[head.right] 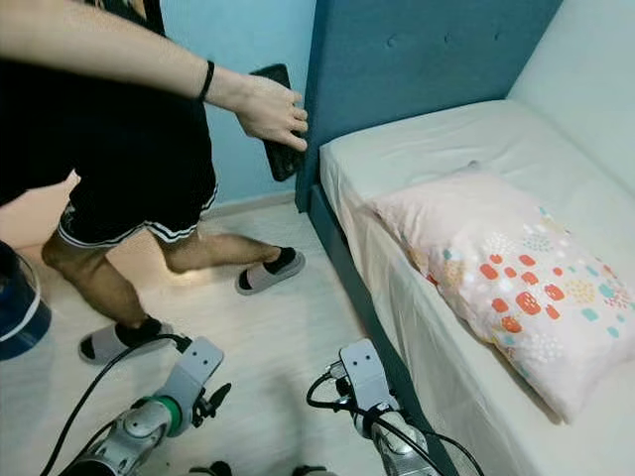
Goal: Clean up the room
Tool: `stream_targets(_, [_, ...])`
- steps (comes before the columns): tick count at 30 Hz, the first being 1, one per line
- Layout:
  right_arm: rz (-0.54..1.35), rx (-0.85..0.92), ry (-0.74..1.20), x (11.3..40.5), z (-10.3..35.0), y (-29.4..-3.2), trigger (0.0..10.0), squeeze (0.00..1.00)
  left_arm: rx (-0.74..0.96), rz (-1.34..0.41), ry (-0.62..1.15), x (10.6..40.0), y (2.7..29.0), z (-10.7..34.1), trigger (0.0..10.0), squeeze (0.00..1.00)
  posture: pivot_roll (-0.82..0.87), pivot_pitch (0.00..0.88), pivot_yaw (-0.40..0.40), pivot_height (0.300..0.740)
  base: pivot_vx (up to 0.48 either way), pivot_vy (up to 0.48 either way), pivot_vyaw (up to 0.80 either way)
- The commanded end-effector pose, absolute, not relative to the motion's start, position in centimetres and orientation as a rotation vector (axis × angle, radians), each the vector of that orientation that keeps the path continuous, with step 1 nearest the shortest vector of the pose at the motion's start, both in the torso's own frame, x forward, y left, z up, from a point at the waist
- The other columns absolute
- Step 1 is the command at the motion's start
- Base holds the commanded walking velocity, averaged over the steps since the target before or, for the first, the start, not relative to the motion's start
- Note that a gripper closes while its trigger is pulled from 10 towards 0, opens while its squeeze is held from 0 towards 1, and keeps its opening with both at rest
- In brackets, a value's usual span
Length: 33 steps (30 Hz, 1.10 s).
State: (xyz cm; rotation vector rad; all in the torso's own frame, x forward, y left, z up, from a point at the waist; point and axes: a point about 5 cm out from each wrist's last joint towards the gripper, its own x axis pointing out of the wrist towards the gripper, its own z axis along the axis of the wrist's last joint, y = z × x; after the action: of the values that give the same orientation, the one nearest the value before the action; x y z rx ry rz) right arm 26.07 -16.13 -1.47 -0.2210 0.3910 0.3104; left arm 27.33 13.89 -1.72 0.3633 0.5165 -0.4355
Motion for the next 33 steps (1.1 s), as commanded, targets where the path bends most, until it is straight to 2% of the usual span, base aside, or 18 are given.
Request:
stream_targets(1, [0.312, -0.217, 0.417, 25.5, -2.1, -16.2, 10.0, 0.0, 0.371, -0.452, 0.547, 26.7, 13.7, -2.4, 10.0, 0.0, -0.05, 0.062, -0.026, 0.74, 0.0, 0.0, 0.0])
stream_targets(10, [0.323, -0.221, 0.432, 25.3, -2.3, -16.1, 10.0, 0.0, 0.381, -0.461, 0.552, 26.5, 13.6, -2.6, 10.0, 0.0, -0.05, 0.041, -0.029, 0.74, 0.0, 0.0, 0.0])
stream_targets(21, [0.306, -0.206, 0.423, 25.4, -2.2, -16.1, 10.0, 0.0, 0.377, -0.458, 0.554, 26.5, 13.8, -2.6, 10.0, 0.0, -0.05, 0.07, -0.019, 0.74, 0.0, 0.0, 0.0])
stream_targets(28, [0.306, -0.206, 0.411, 25.7, -2.0, -15.6, 10.0, 0.0, 0.388, -0.464, 0.534, 26.8, 14.2, -2.2, 10.0, 0.0, -0.05, 0.074, 0.052, 0.74, 0.0, 0.0, 0.0])
stream_targets(32, [0.306, -0.206, 0.409, 25.8, -2.0, -15.5, 10.0, 0.0, 0.39, -0.466, 0.515, 27.0, 14.2, -2.0, 10.0, 0.0, -0.05, 0.074, 0.052, 0.74, 0.0, 0.0, 0.0])
stream_targets(33, [0.303, -0.205, 0.404, 25.8, -1.9, -15.4, 10.0, 0.0, 0.408, -0.465, 0.472, 27.3, 14.3, -1.5, 10.0, 0.0, -0.07, 0.074, 0.079, 0.74, 0.0, 0.0, 0.0])
